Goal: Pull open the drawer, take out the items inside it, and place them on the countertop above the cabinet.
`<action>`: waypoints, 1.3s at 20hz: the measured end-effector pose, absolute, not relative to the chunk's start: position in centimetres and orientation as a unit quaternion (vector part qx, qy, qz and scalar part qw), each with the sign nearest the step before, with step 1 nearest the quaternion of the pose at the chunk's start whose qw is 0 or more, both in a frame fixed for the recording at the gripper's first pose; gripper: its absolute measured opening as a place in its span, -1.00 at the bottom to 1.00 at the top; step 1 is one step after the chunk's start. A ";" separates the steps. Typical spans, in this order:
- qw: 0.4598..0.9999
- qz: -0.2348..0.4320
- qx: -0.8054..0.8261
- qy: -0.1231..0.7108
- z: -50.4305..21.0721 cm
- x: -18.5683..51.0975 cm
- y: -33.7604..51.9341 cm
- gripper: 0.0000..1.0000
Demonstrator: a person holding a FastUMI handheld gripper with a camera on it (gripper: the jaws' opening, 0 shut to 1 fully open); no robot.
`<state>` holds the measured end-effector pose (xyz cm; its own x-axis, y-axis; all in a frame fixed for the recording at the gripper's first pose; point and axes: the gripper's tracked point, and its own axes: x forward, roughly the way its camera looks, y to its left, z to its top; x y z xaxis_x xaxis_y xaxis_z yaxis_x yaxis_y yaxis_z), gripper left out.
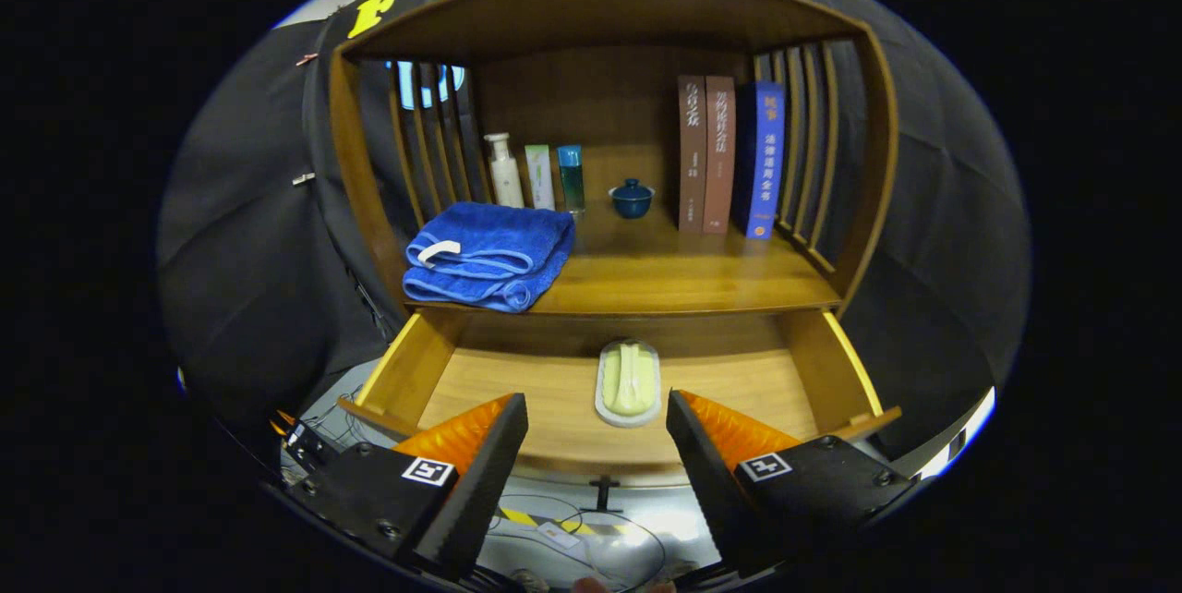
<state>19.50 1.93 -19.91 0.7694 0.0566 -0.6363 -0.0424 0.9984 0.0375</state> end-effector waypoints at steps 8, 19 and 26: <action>0.886 0.012 -0.012 0.464 -29.4 25.7 0.7 0.97; 0.869 0.003 -0.007 0.494 -34.5 26.9 -0.4 -0.47; 0.871 0.007 -0.001 0.492 -33.2 24.3 -1.0 -0.67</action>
